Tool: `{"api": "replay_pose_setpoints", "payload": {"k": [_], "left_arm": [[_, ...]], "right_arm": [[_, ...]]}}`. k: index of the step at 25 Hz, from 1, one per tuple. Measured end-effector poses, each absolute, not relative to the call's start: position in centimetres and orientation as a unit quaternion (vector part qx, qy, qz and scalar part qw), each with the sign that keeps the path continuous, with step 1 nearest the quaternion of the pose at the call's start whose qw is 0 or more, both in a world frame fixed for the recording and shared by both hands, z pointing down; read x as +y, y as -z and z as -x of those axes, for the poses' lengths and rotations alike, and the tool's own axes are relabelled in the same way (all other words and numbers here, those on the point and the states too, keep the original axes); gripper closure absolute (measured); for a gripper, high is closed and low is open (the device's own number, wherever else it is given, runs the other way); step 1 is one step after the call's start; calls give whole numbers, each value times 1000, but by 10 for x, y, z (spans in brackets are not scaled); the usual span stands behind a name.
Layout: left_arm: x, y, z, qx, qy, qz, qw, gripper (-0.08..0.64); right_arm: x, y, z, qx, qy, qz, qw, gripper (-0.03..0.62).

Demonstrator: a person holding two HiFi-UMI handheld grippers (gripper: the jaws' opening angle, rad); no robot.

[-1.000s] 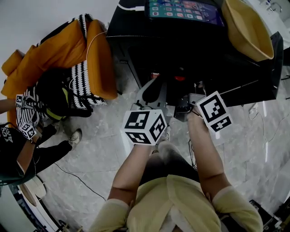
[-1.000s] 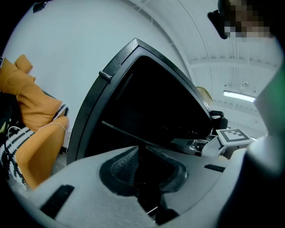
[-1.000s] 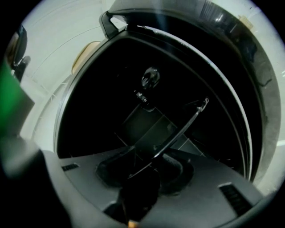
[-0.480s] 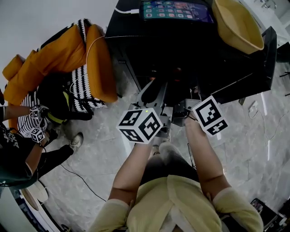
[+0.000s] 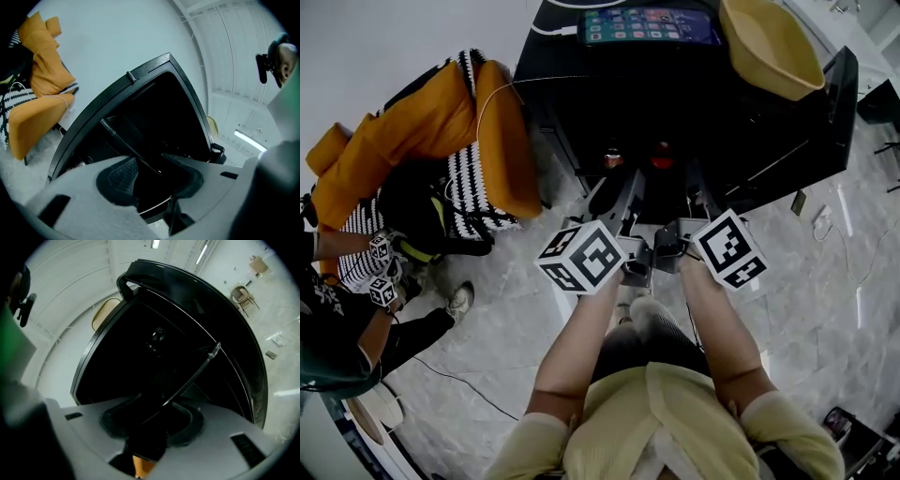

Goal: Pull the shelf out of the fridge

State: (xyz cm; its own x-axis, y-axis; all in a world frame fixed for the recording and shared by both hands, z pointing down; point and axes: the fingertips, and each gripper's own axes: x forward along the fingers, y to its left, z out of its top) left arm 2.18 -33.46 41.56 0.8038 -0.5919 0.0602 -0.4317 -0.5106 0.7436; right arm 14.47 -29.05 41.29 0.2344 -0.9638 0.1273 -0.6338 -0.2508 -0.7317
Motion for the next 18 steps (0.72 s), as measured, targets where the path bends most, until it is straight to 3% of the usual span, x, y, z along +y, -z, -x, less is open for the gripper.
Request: {"api": "replay_pose_setpoints", "payload": {"k": [18], "left_arm": [[-334, -413, -7, -288, 118, -851, 423, 428]], "right_arm": [[-254, -415, -129, 557, 305, 725, 267, 445]]}}
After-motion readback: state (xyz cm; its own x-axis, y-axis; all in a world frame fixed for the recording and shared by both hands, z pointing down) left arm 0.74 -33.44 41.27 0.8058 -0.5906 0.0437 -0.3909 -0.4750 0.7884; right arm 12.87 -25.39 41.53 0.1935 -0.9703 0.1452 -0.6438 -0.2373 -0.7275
